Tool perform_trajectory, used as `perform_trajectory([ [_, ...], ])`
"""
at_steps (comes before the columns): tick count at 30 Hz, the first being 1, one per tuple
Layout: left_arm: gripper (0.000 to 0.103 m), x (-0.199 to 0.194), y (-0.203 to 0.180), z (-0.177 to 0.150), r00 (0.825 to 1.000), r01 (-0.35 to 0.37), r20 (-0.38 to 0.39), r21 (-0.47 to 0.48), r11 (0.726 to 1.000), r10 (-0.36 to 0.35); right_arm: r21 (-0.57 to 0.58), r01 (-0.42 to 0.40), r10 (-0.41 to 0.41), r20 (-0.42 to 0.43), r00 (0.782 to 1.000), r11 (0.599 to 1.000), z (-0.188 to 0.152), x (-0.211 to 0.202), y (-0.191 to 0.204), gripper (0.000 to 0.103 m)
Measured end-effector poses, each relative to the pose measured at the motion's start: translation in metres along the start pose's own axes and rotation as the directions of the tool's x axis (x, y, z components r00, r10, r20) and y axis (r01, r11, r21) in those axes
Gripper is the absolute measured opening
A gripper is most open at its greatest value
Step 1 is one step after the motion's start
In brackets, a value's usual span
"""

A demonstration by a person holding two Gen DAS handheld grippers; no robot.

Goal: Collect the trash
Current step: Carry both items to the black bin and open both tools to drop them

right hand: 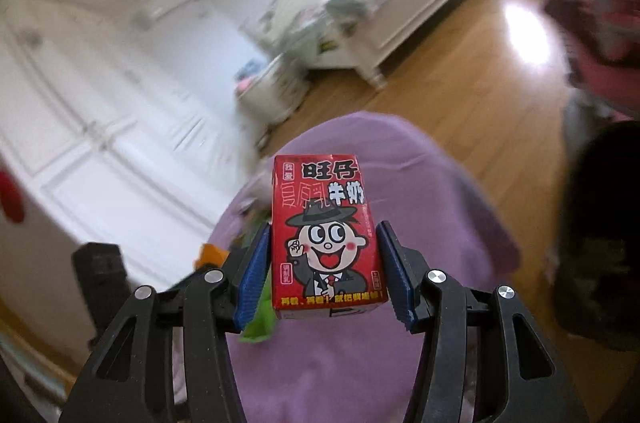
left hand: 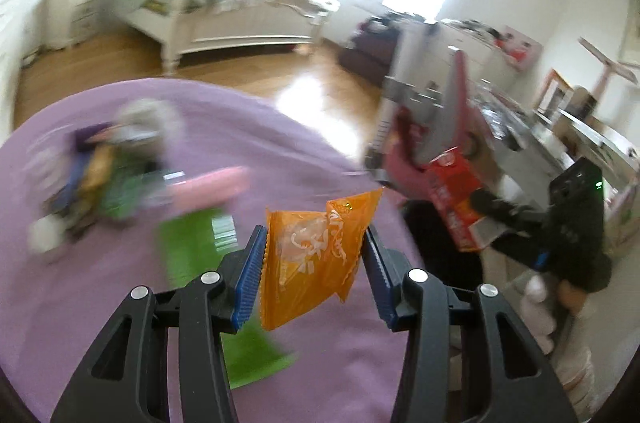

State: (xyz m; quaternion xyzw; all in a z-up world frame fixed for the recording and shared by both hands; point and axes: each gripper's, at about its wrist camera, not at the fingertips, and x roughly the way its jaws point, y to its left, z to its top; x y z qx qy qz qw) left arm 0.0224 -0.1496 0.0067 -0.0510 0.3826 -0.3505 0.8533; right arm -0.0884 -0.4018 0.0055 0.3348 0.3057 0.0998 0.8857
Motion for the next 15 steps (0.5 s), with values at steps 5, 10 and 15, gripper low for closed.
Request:
perform_trajectory([
  [5, 0.047, 0.049, -0.067, 0.012, 0.991, 0.132, -0.042, 0.100, 0.986, -0.128, 0.049, 0.117, -0.122, 0.109, 0.986, 0.992, 0.006, -0.041, -0.041, 0.053],
  [10, 0.047, 0.098, -0.115, 0.012, 0.967, 0.236, -0.129, 0.120, 0.964, -0.221, 0.106, 0.233, -0.250, 0.199, 0.948, 0.967, 0.007, -0.077, -0.083, 0.052],
  [15, 0.047, 0.144, -0.156, 0.006, 0.938, 0.295, -0.231, 0.149, 0.944, -0.257, 0.160, 0.308, -0.340, 0.242, 0.909, 0.938, 0.003, -0.104, -0.123, 0.052],
])
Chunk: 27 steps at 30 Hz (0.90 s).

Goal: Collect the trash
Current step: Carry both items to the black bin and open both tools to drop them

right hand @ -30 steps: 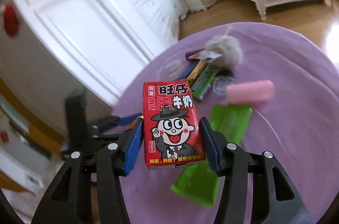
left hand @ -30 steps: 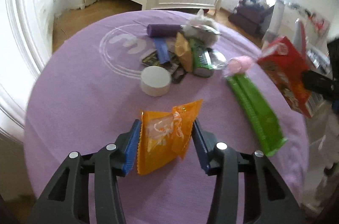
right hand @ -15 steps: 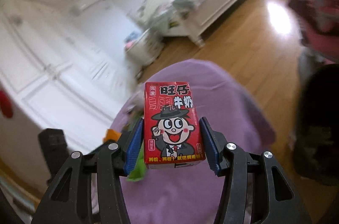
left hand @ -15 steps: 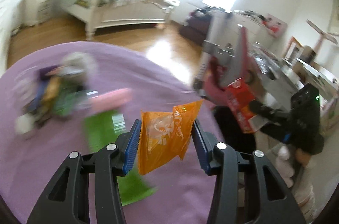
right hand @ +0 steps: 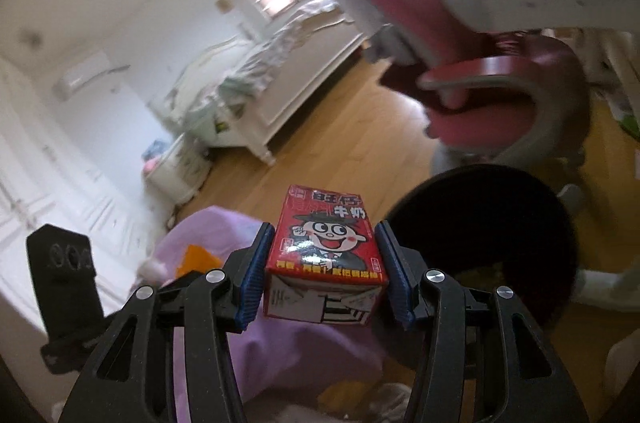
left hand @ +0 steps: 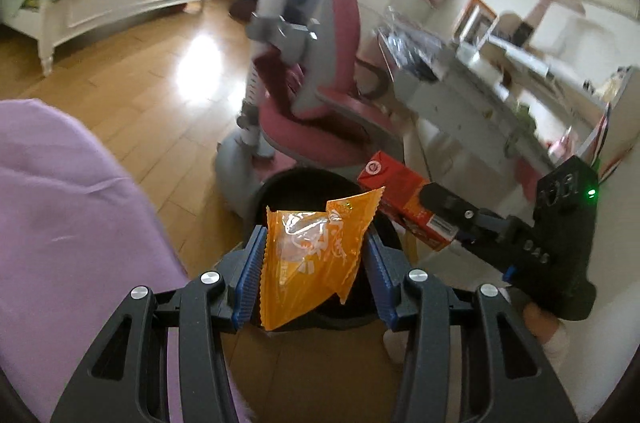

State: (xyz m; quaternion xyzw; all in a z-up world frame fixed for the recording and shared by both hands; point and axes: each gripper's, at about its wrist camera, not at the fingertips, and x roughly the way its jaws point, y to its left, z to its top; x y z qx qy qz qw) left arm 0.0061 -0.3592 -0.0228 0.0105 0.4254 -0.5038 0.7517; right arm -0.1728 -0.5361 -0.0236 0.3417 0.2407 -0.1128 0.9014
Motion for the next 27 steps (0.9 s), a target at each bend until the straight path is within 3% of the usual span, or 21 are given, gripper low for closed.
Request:
perform_trajectory([
  [11, 0.047, 0.082, -0.024, 0.001, 0.991, 0.018, -0.136, 0.053, 0.998, -0.010, 0.106, 0.076, -0.078, 0.006, 0.997, 0.991, 0.003, 0.007, -0.083, 0.051],
  [22, 0.048, 0.123, -0.031, -0.003, 0.976, -0.001, -0.217, 0.083, 0.997, 0.019, 0.172, 0.107, -0.107, -0.011, 0.994, 0.979, -0.005, 0.015, -0.113, 0.051],
  [27, 0.066, 0.139, -0.039, -0.004, 0.957, -0.041, -0.277, 0.149, 0.988, 0.081, 0.172, 0.123, -0.116, -0.052, 0.992, 0.977, -0.004, 0.023, -0.121, 0.052],
])
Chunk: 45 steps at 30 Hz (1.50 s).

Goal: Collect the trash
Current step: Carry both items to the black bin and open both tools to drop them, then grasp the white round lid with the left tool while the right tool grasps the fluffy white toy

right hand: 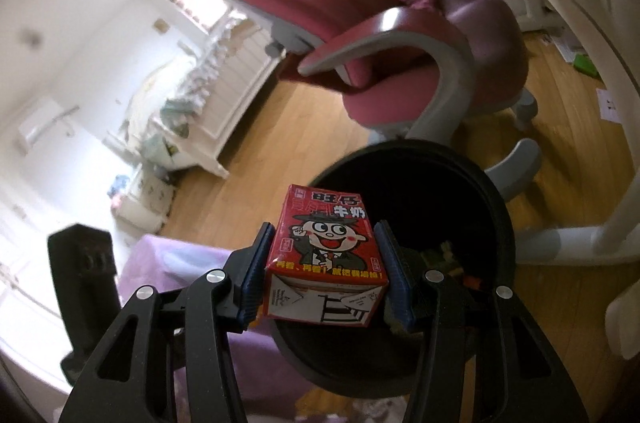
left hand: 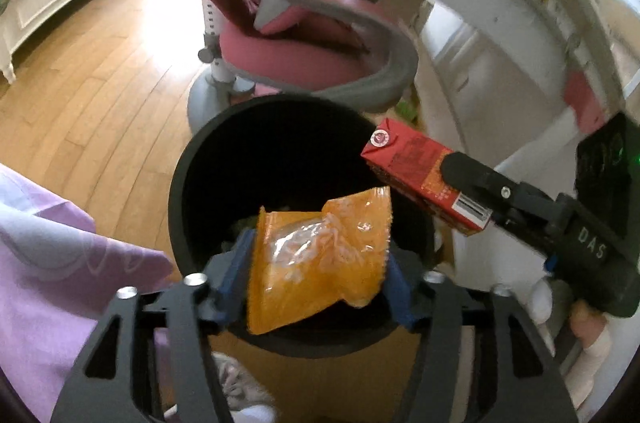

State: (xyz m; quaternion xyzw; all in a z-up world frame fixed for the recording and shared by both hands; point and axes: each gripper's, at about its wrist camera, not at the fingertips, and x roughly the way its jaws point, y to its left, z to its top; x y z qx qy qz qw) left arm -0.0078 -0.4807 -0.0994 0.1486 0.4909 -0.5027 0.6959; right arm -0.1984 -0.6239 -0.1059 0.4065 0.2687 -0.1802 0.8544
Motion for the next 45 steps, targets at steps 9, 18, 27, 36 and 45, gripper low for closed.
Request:
perform_trajectory([
  [9, 0.092, -0.024, -0.009, -0.005, 0.995, -0.068, 0.075, 0.066, 0.996, 0.063, -0.004, 0.016, -0.016, 0.033, 0.999, 1.000, -0.001, -0.004, 0.005, 0.083],
  [18, 0.092, -0.078, 0.011, -0.018, 0.986, -0.064, 0.153, -0.001, 0.998, 0.064, -0.011, -0.023, 0.022, -0.011, 1.000, 1.000, -0.009, 0.002, 0.024, 0.083],
  [27, 0.092, -0.182, 0.086, -0.064, 0.922, -0.064, 0.352, -0.271, 0.960, 0.161, -0.142, -0.107, 0.090, -0.123, 0.988, 0.984, -0.032, 0.024, 0.093, 0.083],
  [36, 0.091, -0.281, 0.190, -0.173, 0.771, -0.326, 0.327, -0.535, 0.780, 0.547, -0.346, -0.248, 0.140, -0.309, 0.941, 0.905, -0.083, 0.055, 0.205, 0.083],
  [45, 0.067, -0.308, 0.278, -0.251, 0.726, -0.438, 0.127, -0.672, 0.597, 0.676, -0.525, -0.457, 0.174, -0.500, 0.848, 0.718, -0.144, 0.094, 0.360, 0.092],
])
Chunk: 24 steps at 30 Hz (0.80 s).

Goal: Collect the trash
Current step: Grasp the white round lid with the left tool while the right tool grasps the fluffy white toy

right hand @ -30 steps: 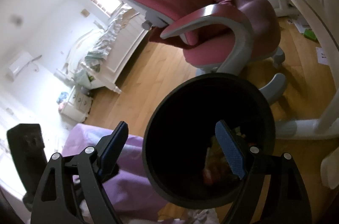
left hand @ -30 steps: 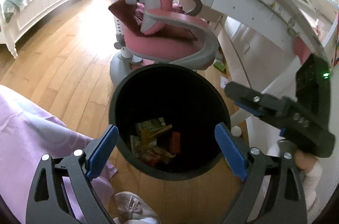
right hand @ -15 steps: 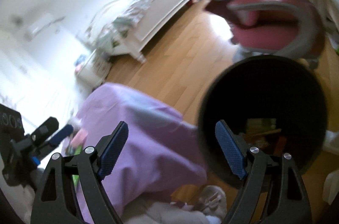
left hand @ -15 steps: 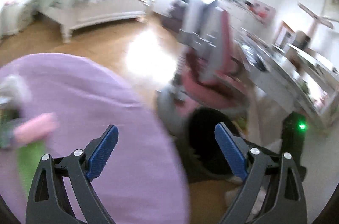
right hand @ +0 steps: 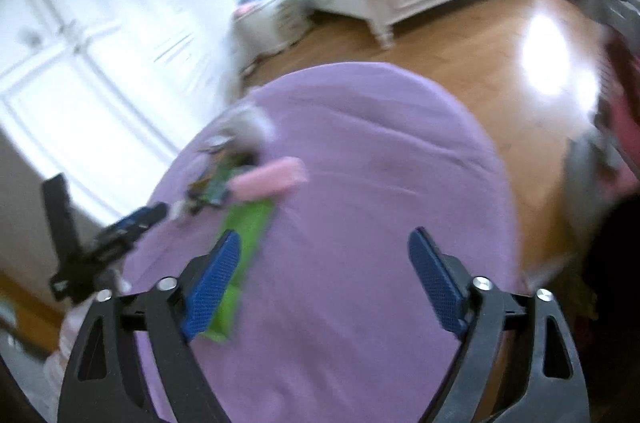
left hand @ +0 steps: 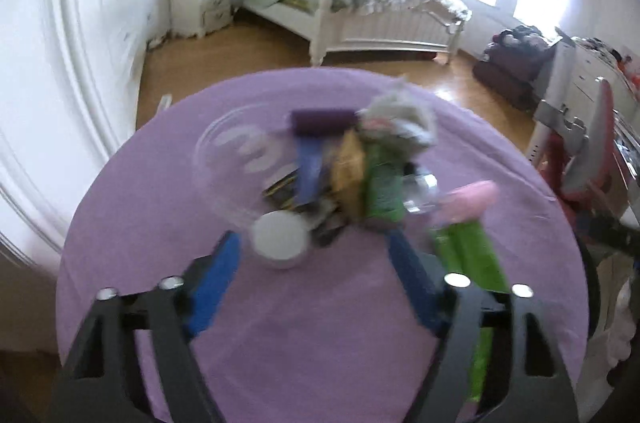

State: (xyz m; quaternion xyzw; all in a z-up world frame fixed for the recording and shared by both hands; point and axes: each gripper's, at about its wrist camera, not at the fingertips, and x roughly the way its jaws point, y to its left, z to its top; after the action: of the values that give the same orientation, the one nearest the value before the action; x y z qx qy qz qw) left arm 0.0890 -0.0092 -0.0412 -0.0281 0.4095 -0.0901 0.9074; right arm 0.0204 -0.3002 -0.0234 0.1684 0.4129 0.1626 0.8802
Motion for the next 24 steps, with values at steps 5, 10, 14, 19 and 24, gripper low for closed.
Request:
perform_trajectory([
  [5, 0.063, 0.019, 0.017, -0.003, 0.999, -0.007, -0.051, -0.007, 1.000, 0.007, -0.050, -0.054, 0.052, -0.057, 0.997, 0.997, 0.052, 0.060, 0.052, 0.092],
  [10, 0.044, 0.026, 0.017, -0.002, 0.998, 0.002, -0.067, -0.017, 1.000, -0.003, -0.055, -0.036, 0.029, -0.111, 0.993, 0.998, 0.092, 0.118, 0.074, 0.092],
  [14, 0.044, 0.030, 0.008, -0.001, 0.998, -0.038, -0.051, 0.018, 0.999, 0.039, -0.034, 0.009, -0.014, -0.167, 0.986, 0.999, 0.114, 0.165, 0.081, 0.092],
  [19, 0.035, 0.027, 0.010, -0.003, 0.998, -0.050, -0.035, 0.013, 0.999, 0.050, -0.045, 0.033, -0.042, -0.233, 0.971, 0.998, 0.118, 0.201, 0.085, 0.086],
  [24, 0.035, 0.025, 0.027, -0.001, 0.999, 0.035, -0.016, -0.075, 0.997, -0.037, -0.047, 0.011, -0.020, -0.194, 0.981, 0.999, 0.110, 0.183, 0.088, 0.049],
])
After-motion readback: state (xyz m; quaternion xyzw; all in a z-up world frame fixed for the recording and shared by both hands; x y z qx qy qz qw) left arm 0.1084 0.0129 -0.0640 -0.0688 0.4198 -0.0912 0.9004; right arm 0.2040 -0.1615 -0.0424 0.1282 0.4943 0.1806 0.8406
